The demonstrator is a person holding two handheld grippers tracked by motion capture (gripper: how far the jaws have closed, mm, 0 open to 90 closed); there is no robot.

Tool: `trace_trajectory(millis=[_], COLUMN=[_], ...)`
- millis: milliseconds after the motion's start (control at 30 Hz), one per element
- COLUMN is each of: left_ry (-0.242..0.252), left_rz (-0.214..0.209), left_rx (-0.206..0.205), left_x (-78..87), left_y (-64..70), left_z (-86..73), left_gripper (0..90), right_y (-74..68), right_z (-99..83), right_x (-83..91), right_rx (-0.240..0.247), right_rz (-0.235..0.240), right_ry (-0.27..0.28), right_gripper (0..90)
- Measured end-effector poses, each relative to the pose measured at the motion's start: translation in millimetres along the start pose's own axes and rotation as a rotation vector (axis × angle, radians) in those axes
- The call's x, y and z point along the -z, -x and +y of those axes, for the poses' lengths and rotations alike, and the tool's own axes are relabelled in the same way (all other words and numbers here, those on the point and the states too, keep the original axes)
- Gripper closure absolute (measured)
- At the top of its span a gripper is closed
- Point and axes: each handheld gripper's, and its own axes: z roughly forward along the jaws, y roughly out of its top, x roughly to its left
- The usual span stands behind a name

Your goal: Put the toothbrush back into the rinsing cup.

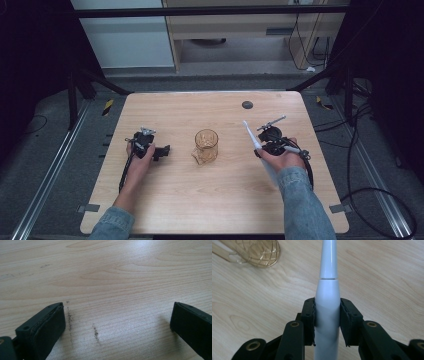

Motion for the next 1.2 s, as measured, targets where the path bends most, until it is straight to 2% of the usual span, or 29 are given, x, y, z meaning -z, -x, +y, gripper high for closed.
trace_trajectory(millis=[100, 133, 167, 233, 333, 700, 1200], left_ry=[0.000, 0.001, 0.001, 0.000, 0.001, 0.001, 0.004], left_rz=[0.000, -0.001, -0.001, 0.000, -0.001, -0.001, -0.002], left_rx=[0.000, 0.000, 0.000, 0.000, 0.000, 0.000, 0.000], left_x=[0.0, -0.1, -0.1, 0.0, -0.1, -0.4, -0.8], left_y=[0.0, 0.0, 0.0, 0.0, 0.0, -0.1, -0.1], left_z=[0.0, -0.1, -0.1, 0.0, 0.0, 0.3, 0.4], left_gripper=[0.0, 0.0, 0.0, 0.0, 0.0, 0.0, 0.0], right_y=[-0.3, -1.5, -1.5, -3.7, -4.0, -6.4, -14.7], right_z=[2.1, 3.9, 3.9, 6.9, 9.4, 11.9, 22.5], right_x=[0.7, 1.3, 1.3, 1.7, 1.6, 0.9, 4.8], right_rx=[-0.017, -0.018, -0.018, -0.029, -0.045, -0.061, -0.047], right_rz=[-0.006, -0.011, -0.011, -0.014, -0.016, -0.013, -0.016], right_ry=[0.035, 0.065, 0.065, 0.103, 0.131, 0.180, 0.244], right_gripper=[67.0, 67.0, 67.0, 67.0, 67.0, 67.0, 67.0])
